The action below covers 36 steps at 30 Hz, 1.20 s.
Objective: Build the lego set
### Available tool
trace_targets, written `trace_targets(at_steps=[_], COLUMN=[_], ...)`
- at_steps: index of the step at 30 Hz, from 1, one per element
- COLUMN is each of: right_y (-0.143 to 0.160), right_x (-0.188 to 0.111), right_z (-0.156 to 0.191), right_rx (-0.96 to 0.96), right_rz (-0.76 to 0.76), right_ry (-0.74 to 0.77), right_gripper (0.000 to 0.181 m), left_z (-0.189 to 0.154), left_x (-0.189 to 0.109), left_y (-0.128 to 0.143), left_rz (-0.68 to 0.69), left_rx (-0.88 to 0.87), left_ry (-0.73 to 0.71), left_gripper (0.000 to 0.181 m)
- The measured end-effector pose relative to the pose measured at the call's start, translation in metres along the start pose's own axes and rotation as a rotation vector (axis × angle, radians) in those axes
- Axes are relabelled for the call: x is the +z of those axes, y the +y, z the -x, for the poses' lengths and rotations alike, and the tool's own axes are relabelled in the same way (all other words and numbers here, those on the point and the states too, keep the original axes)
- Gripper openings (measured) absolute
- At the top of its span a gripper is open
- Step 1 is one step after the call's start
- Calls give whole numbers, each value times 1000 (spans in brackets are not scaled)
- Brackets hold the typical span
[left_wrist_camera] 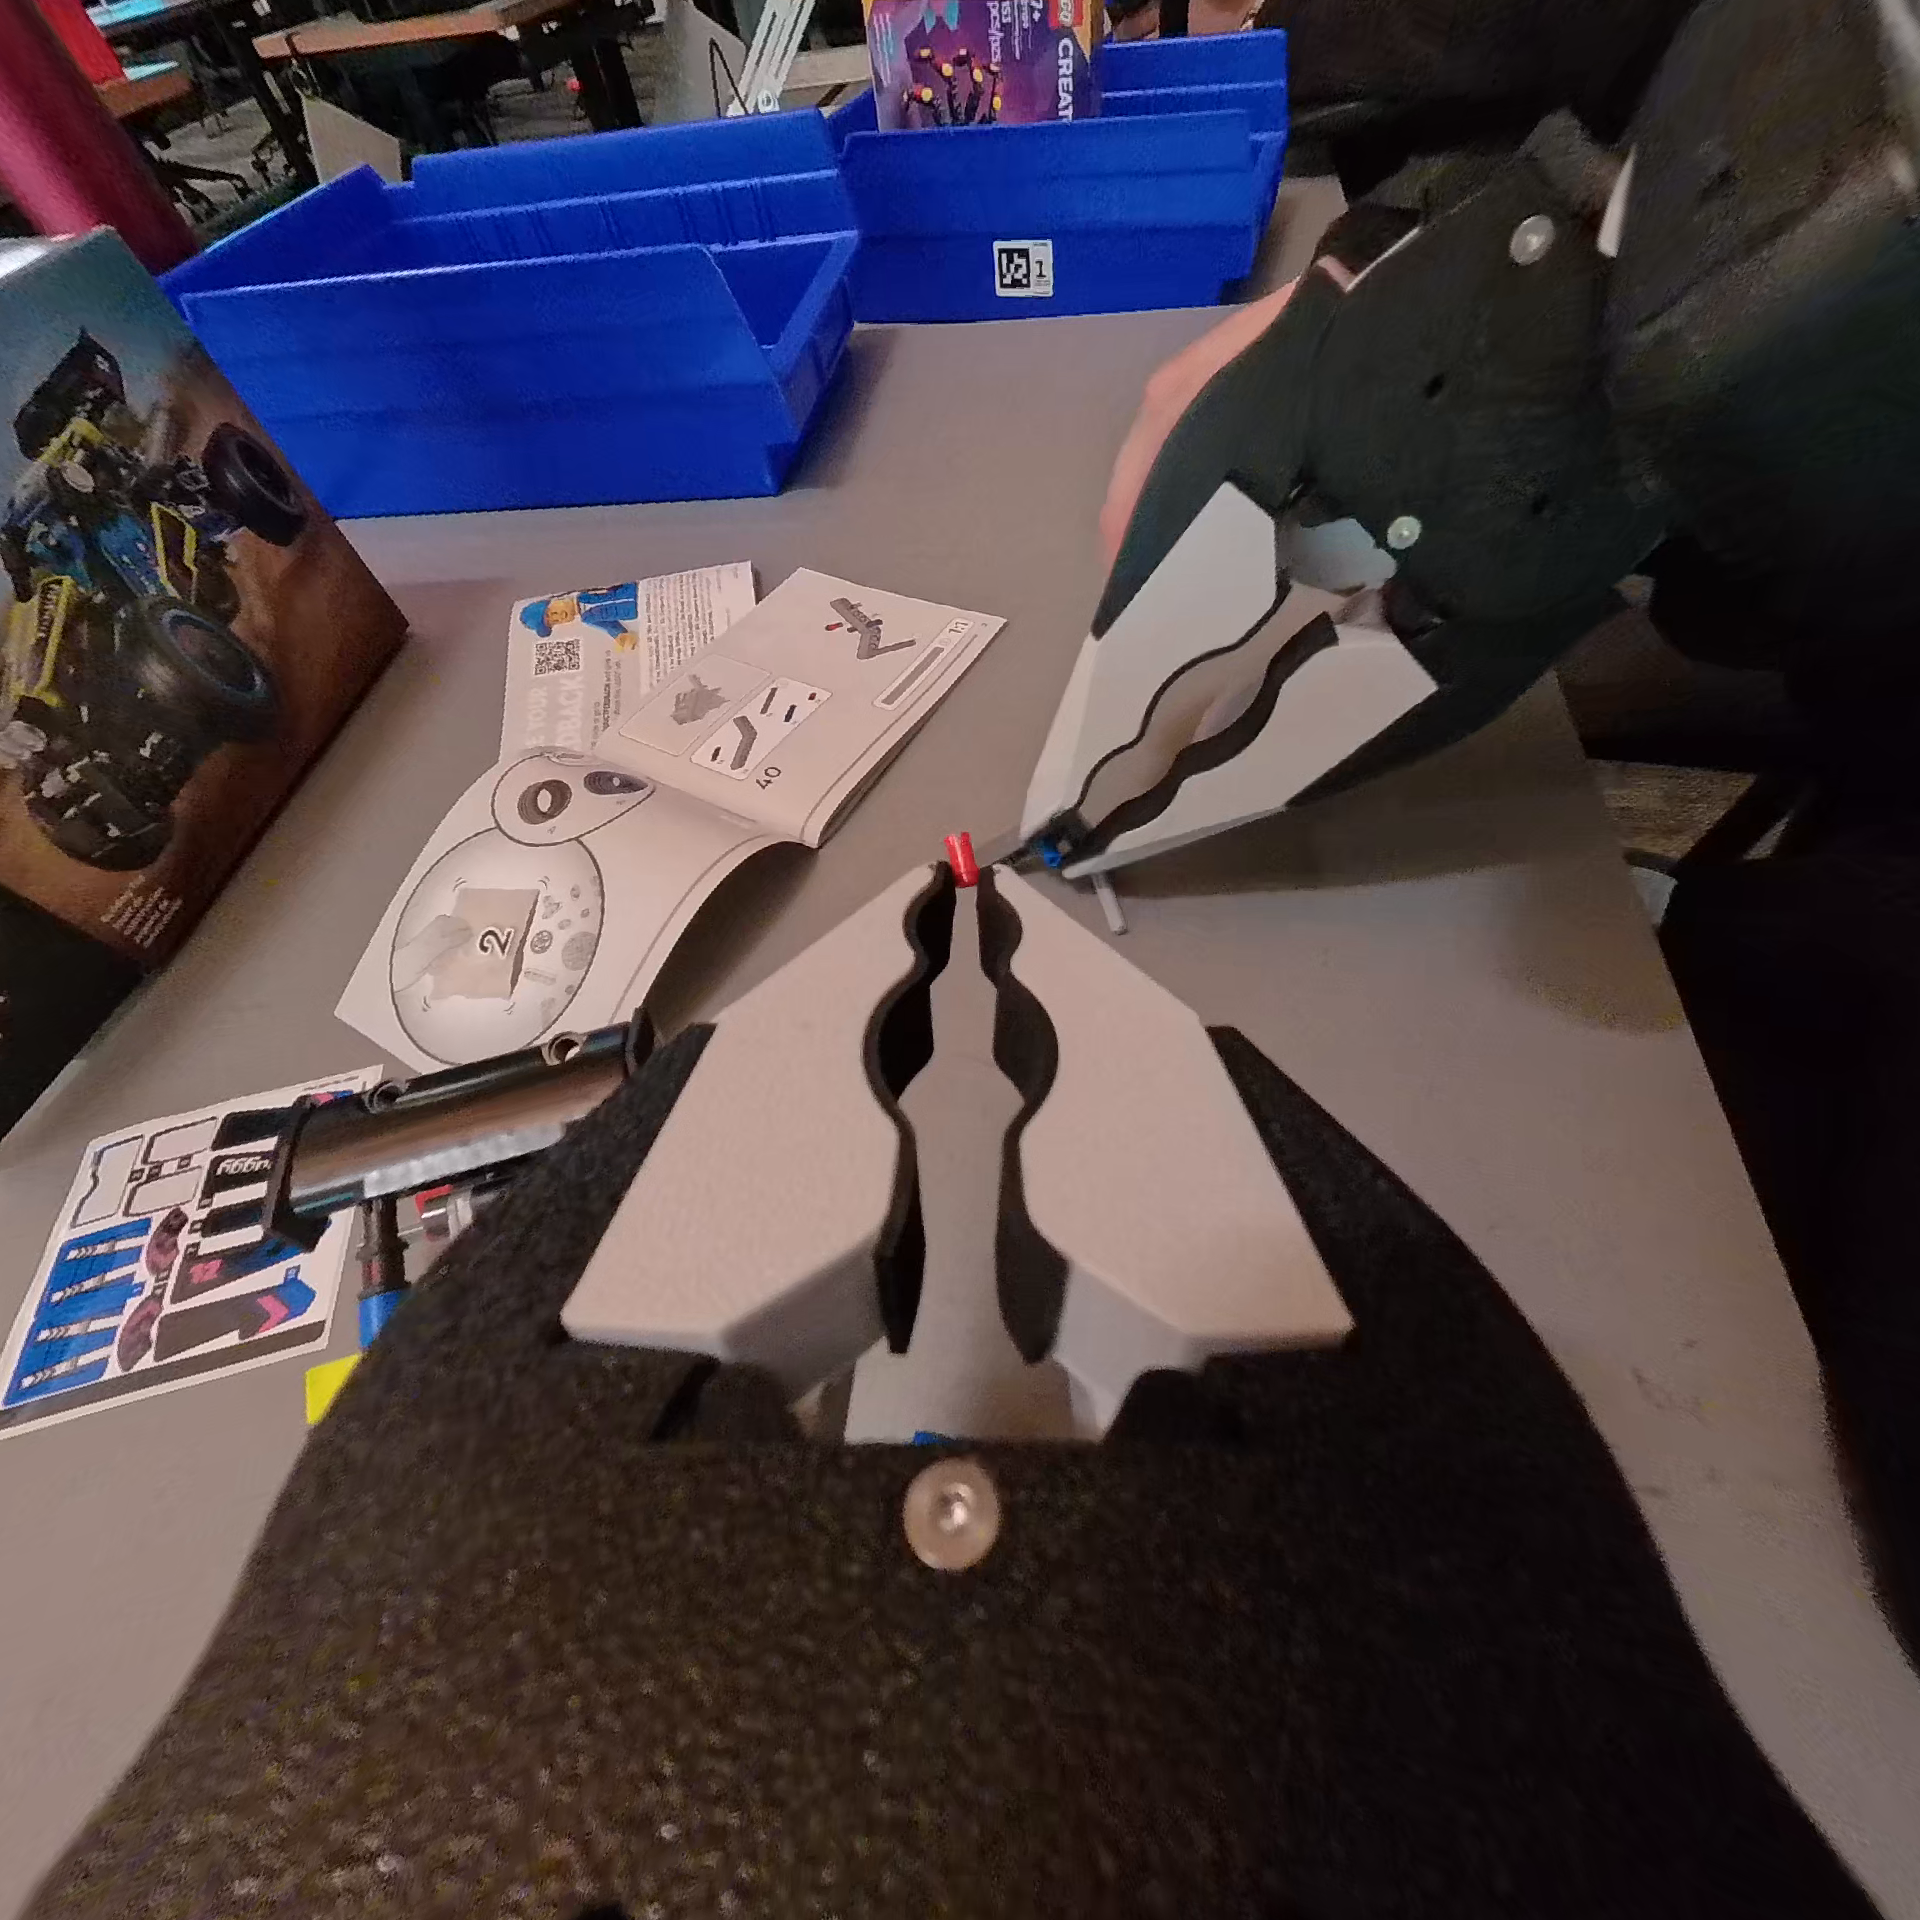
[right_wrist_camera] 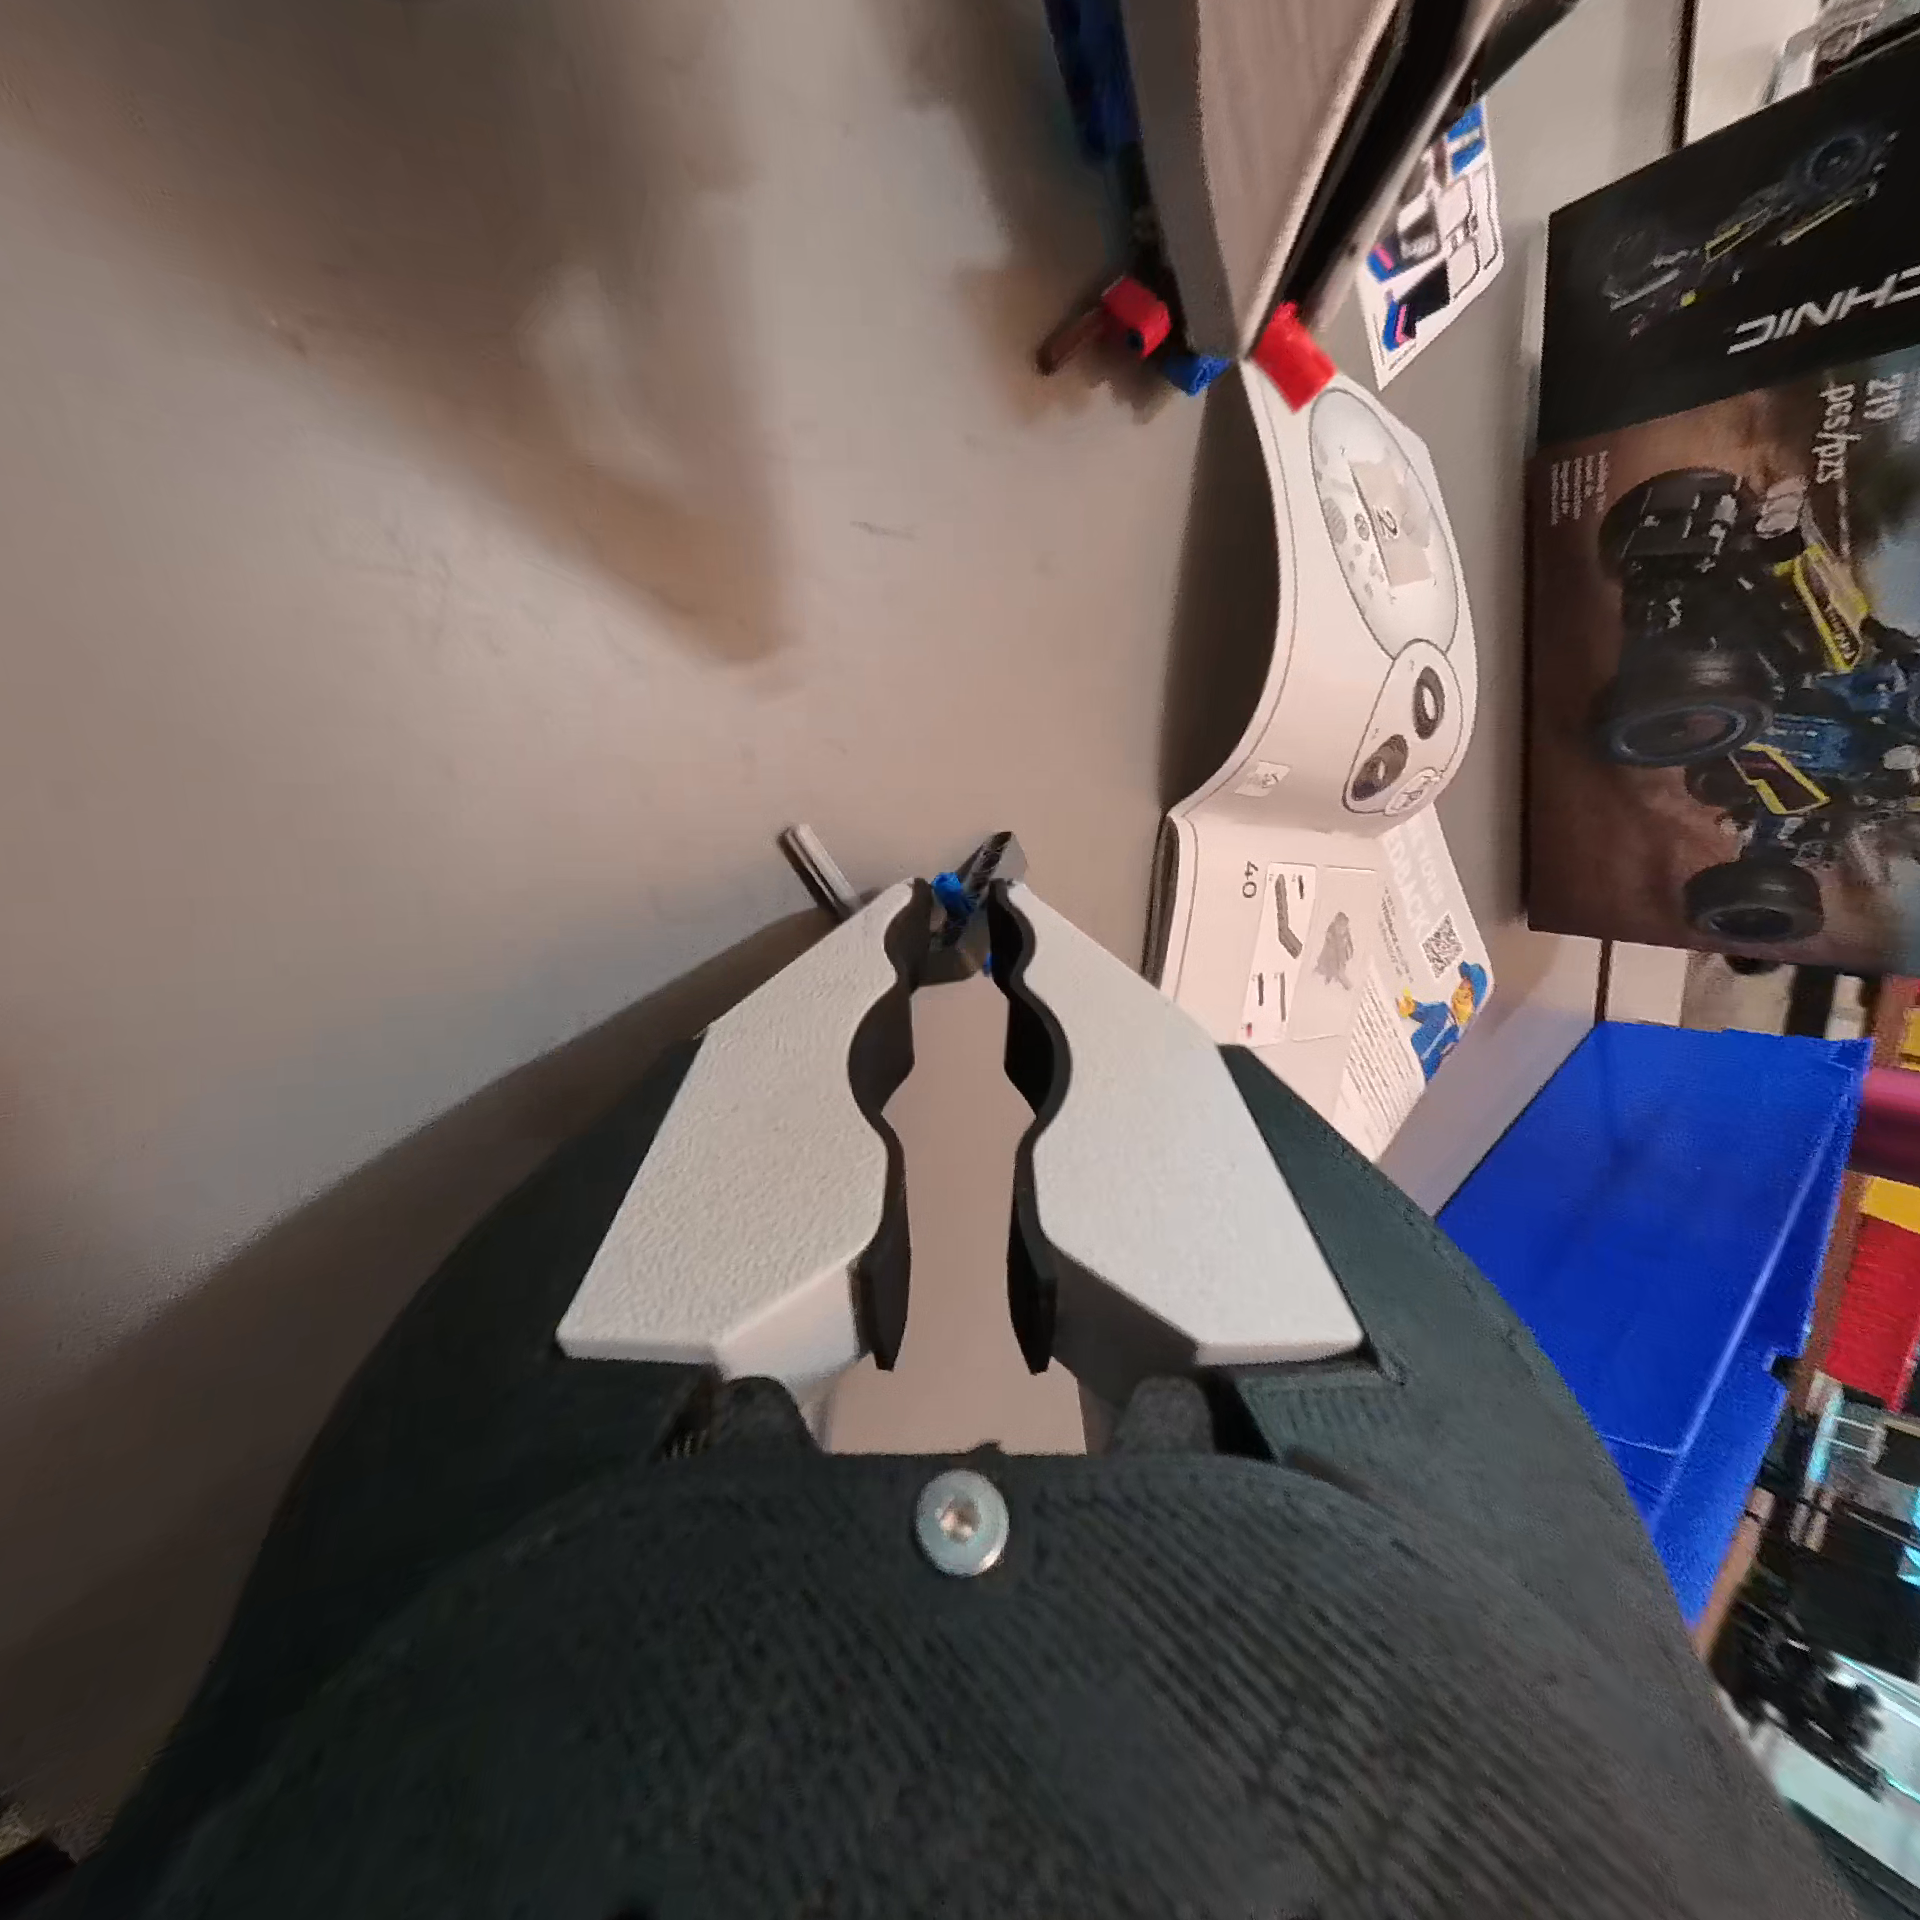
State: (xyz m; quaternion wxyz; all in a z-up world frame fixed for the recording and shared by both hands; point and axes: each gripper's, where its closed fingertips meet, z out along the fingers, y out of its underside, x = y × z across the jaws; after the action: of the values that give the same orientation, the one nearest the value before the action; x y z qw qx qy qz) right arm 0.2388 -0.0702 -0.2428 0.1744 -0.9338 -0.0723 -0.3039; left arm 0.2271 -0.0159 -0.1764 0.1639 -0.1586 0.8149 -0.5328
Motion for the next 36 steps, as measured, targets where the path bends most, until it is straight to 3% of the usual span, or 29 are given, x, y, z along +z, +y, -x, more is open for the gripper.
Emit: trace_targets(at_steps=[1,11,23,31,36], right_y=[1,4,-2,-21,-34], right_x=[0,6,7,-5,-36], right_z=[-1,-8,-22,-33,-62], right_rx=[-6,-22,149,605,1080], right_rz=[2,8,-102,-402,-791], right_ry=[7,40,70,-23,-184], right_gripper=[10,8,5,4,4], left_z=[0,-1,-1,3,6], left_x=[0,1,-1,-6,-8], left_y=[0,-2,-4,-4,-7], left_rz=[-1,-10,-27,-29,-57], left_rx=[2,-2,-5,-2,-23], left_ry=[0,6,8,-16,-30], left_gripper=[1,1,1,1,1])
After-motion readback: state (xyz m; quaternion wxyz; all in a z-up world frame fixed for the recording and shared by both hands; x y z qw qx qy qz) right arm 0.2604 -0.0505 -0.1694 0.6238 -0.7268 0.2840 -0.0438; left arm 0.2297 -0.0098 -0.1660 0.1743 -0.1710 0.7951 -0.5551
